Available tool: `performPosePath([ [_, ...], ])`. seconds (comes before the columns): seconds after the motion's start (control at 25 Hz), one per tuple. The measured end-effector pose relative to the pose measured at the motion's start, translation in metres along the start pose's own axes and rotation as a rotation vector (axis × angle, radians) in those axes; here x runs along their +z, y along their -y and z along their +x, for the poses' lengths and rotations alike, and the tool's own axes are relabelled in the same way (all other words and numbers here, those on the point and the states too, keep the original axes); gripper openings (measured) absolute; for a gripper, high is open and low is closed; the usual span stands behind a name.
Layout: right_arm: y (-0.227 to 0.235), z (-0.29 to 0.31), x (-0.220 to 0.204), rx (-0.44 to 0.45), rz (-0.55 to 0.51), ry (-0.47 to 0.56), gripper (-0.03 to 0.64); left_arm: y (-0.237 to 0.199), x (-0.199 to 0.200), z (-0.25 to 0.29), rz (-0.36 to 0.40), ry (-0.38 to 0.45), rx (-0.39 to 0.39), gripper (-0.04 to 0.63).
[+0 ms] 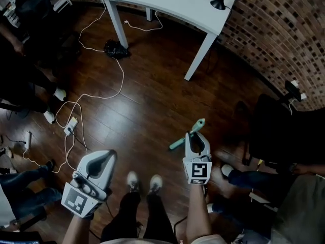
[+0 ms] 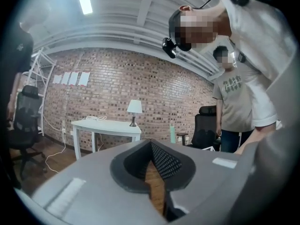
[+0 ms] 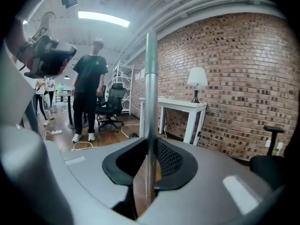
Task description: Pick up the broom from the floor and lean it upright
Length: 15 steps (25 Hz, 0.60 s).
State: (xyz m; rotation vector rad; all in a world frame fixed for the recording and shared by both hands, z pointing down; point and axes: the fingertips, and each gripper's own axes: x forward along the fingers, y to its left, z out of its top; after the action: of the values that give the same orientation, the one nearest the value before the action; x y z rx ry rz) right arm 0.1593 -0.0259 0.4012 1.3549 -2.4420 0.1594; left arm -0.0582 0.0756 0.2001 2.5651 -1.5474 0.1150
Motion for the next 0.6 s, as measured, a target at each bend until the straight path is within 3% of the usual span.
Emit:
performPosePath([
  [0.16,0.019,-0.04,0.039,-0.038,0.034,0.024,0.084,0.011,0.016,0.023,0.016,0.062,0.024,0.001],
  [0.4,0.026,-0.102,0.104,-0.079,0.072,0.076,0.084,0.03,0.019,0.035,-0.032,0.03,0.039,0.001],
  [0.6,0.039,-0.119,0.122,-0.152,0.1,0.081,0.084,0.022,0.037,0.05,-0.038,0.046,0.044,0.002],
])
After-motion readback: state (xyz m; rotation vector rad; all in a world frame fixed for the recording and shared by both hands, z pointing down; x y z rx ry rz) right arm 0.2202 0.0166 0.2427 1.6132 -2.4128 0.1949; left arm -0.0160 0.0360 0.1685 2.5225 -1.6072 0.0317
